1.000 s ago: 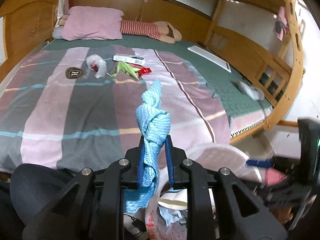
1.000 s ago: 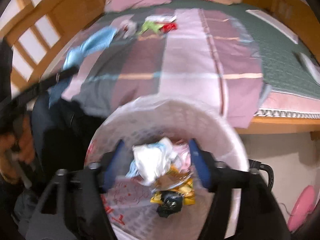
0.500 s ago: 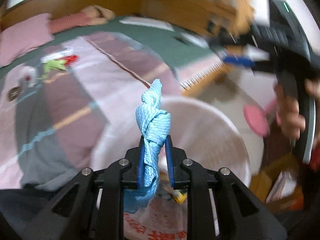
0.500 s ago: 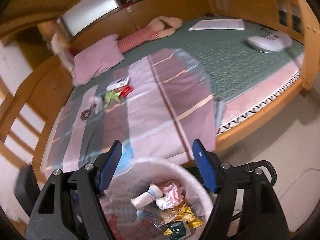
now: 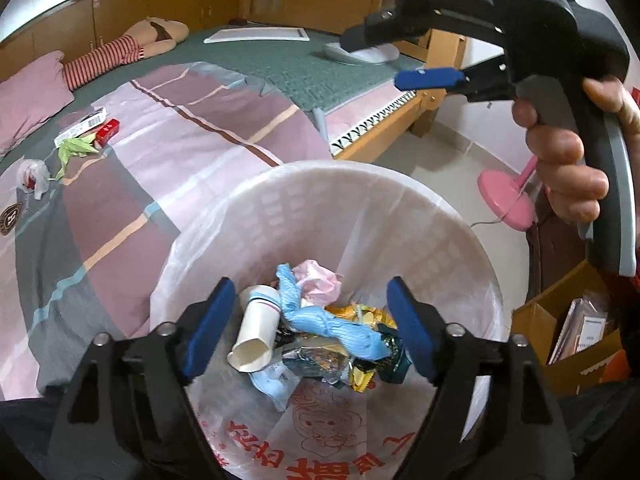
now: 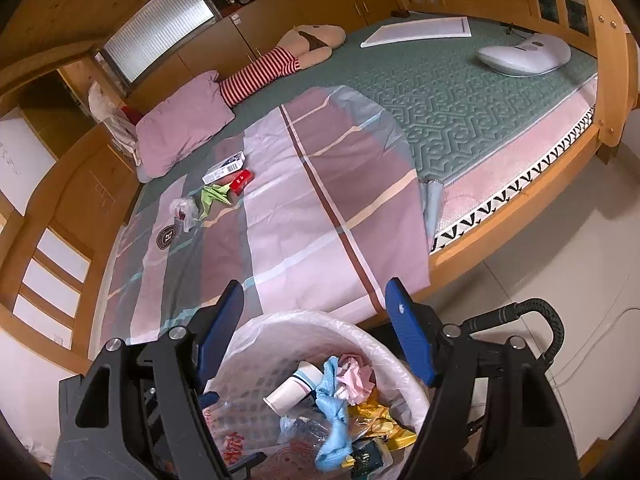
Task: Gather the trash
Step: 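Raise both tools from the basket back toward the bed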
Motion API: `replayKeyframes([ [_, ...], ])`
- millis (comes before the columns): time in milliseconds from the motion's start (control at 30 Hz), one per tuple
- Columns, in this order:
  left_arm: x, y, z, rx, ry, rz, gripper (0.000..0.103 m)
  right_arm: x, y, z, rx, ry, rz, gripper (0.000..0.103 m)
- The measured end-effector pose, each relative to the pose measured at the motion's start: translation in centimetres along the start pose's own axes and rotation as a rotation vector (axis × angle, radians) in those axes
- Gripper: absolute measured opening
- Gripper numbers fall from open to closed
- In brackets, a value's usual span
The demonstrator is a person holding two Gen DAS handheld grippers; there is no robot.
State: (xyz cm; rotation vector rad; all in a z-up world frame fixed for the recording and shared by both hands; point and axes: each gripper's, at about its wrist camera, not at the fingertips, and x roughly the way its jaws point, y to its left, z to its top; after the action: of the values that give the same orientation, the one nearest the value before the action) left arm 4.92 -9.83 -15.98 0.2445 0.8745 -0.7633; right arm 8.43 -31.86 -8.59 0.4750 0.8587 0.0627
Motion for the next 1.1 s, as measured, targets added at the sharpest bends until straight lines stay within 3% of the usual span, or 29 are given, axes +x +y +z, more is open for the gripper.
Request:
replayKeyframes([
  [167, -0.9, 1.9, 0.5, -0.081, -0.047, 0.046, 0.086, 0.3, 0.2, -0.2, -0.013, 0.000, -0.016, 0.073],
  [433, -3.4, 9.6, -0.4, -0.403, -0.114, 0.229, 0.086, 1.1, 1.0, -0.4, -0.033, 0.015, -0.026, 0.073],
  [700, -4.7, 16.0, 0.6, -0.470, -0.157, 0.481, 0.095, 4.2, 4.0, 1.1, -0.083, 0.051, -0.005, 0.075],
  [800, -4.2, 20.4, 1.6, -0.589, -0.130, 0.579, 0.096, 6.8, 6.6, 2.9, -0.119, 0.071, 0.033, 0.078],
  [933, -2.2, 27.6, 1.9, -0.873, -0.088, 0.638, 0.097, 11.8, 11.4, 5.2, -0.219, 0.084, 0.046, 0.078],
  [1100, -0.4, 30.8, 0.3, -0.966, -0.011, 0.650, 0.097, 20.3, 17.1, 8.4, -0.250, 0.145, 0.106, 0.078],
])
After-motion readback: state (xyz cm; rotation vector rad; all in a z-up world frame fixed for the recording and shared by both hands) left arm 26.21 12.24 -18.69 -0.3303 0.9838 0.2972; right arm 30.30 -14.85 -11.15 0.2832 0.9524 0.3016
